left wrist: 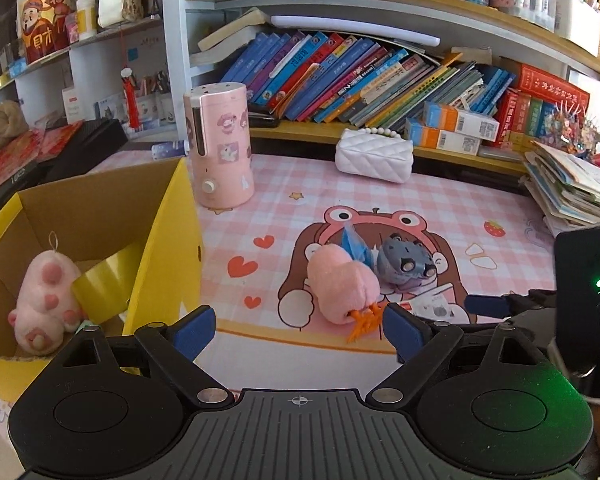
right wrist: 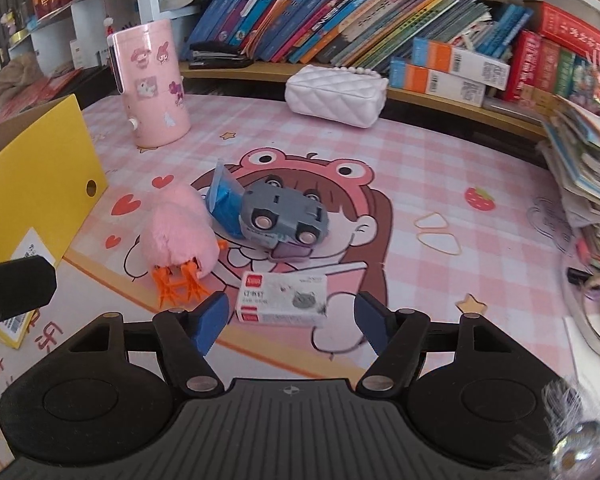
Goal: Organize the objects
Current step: 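Grasp the white stapler-refill box with the right gripper while the left gripper grasps the pink chick, then carry the stapler-refill box and pink chick over the yellow box with both grippers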
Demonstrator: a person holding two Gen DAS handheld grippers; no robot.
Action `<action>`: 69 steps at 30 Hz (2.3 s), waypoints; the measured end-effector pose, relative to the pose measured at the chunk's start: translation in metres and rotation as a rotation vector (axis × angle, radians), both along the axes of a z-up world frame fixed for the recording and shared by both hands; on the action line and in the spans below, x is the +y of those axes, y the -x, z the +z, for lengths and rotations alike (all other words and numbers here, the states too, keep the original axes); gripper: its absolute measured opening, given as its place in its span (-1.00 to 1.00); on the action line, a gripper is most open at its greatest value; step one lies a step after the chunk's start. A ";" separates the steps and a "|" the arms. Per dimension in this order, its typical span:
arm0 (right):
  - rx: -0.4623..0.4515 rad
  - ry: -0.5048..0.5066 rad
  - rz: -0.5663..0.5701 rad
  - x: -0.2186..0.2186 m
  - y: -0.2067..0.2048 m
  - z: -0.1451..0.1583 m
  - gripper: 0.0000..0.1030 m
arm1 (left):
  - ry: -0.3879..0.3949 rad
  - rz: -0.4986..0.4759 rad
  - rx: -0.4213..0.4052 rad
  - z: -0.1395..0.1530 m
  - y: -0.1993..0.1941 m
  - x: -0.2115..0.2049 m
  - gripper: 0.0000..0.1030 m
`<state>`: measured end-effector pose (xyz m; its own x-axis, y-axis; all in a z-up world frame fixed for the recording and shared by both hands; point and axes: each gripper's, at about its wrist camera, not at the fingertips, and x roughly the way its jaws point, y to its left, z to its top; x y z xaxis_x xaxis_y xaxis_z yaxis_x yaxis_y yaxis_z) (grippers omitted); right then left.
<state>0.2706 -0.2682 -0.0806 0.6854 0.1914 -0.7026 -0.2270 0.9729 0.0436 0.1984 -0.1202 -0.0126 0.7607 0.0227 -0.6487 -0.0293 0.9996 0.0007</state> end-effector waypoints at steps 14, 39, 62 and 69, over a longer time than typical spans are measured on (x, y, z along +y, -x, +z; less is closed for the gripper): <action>-0.008 -0.006 0.049 -0.009 -0.010 -0.012 -0.01 | 0.041 0.003 0.017 -0.005 -0.039 -0.008 0.78; -0.030 -0.012 -0.029 -0.052 0.057 0.044 -0.01 | 0.155 0.001 0.141 -0.027 -0.061 -0.008 -0.11; 0.023 -0.021 0.045 0.064 0.148 0.056 0.00 | 0.254 0.056 0.070 0.007 0.106 0.103 -0.10; 0.020 -0.022 0.073 0.106 0.187 0.061 0.00 | 0.255 0.081 0.054 0.011 0.144 0.142 -0.10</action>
